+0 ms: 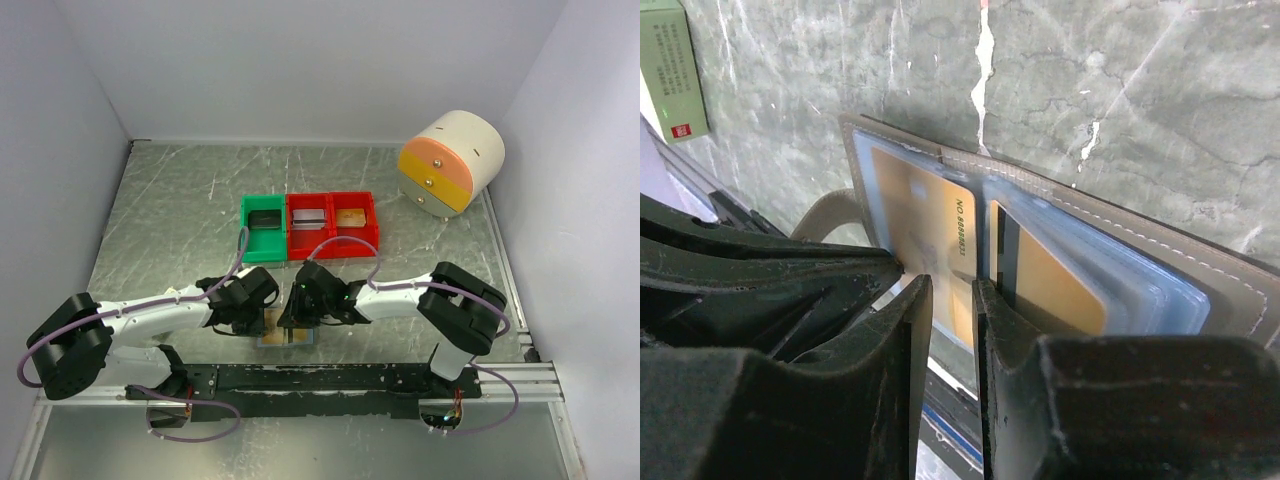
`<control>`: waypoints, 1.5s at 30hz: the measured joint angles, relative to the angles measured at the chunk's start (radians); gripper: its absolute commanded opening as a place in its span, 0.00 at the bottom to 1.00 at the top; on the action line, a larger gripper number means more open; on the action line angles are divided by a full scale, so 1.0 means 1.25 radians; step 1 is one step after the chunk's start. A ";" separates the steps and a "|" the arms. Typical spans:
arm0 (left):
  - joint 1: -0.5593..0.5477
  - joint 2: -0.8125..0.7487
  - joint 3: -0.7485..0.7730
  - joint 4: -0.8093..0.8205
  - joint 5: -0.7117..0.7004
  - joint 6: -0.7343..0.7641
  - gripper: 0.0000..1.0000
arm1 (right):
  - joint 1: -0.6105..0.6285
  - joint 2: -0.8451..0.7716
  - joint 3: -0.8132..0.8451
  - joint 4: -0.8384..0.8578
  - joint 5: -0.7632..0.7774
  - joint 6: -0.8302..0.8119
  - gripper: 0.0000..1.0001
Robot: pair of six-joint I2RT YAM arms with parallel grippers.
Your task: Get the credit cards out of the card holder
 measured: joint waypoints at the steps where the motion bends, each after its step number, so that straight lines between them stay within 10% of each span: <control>1: 0.000 0.000 0.000 0.000 0.000 0.000 0.16 | 0.002 0.000 0.006 -0.010 0.005 -0.001 0.24; 16: 0.000 -0.023 -0.018 0.007 0.000 -0.009 0.16 | 0.021 0.009 -0.050 0.121 0.030 0.027 0.18; 33: 0.000 -0.064 -0.025 -0.005 -0.031 -0.020 0.24 | 0.055 0.025 0.091 -0.135 0.126 0.010 0.23; 45: 0.005 -0.031 -0.022 0.003 -0.025 -0.017 0.18 | 0.045 0.019 -0.025 0.085 0.067 0.038 0.12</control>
